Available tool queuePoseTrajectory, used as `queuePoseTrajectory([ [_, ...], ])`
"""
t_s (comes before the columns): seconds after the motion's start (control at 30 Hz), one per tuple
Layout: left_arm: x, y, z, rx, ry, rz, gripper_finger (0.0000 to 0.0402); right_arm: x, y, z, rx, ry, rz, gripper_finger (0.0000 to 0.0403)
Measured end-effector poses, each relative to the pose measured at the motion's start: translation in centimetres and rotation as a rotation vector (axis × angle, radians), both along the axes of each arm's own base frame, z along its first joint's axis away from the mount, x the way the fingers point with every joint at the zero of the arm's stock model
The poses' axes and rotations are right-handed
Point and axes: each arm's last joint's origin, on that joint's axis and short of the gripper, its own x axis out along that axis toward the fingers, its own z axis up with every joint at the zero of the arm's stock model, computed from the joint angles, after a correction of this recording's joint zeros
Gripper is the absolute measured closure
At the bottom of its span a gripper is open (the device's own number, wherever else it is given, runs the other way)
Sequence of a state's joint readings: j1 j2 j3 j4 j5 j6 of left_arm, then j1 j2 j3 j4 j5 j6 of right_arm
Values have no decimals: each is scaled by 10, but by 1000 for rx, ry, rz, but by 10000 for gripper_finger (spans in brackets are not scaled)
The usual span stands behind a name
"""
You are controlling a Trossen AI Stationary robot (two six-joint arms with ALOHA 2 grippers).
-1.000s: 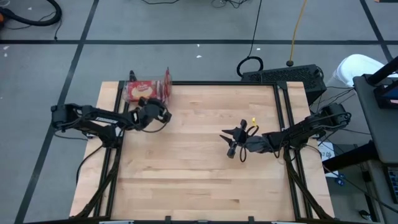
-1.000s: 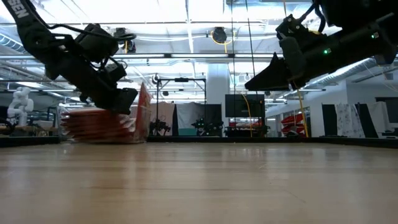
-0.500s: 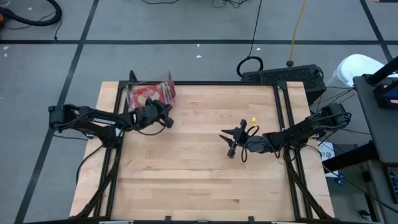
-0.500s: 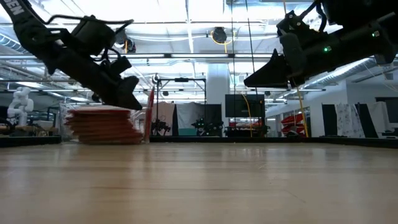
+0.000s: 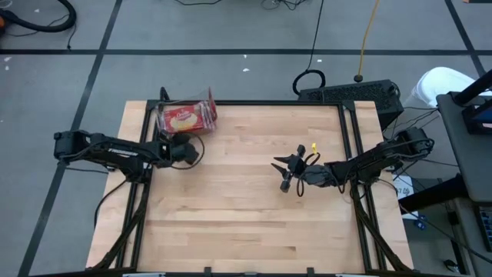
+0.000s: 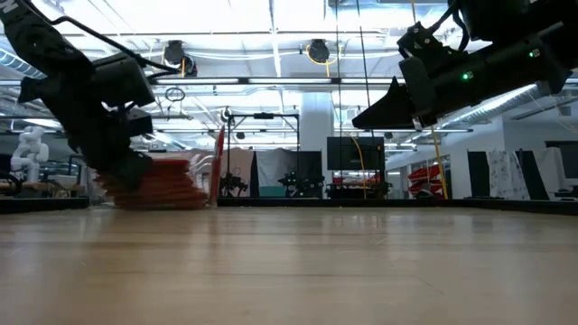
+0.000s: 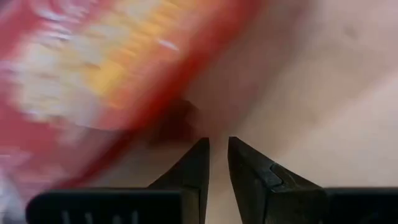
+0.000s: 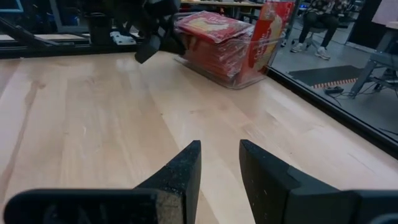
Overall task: Sort popcorn bags into baskets
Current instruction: Put the red popcorn bag into the transparent bin, then return to Home Position
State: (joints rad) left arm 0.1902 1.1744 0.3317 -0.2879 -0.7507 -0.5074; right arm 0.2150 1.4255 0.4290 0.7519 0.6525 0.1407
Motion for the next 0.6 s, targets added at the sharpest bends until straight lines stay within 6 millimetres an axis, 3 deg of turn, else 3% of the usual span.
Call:
queuePoseTrajectory([
  [0.37, -16, 13, -3, 23, 111, 135, 337, 0, 0, 0, -58, 36, 43, 298],
  [0.6, 0, 1, 0, -87, -37, -16, 337, -1, 0, 1, -113, 61, 64, 298],
])
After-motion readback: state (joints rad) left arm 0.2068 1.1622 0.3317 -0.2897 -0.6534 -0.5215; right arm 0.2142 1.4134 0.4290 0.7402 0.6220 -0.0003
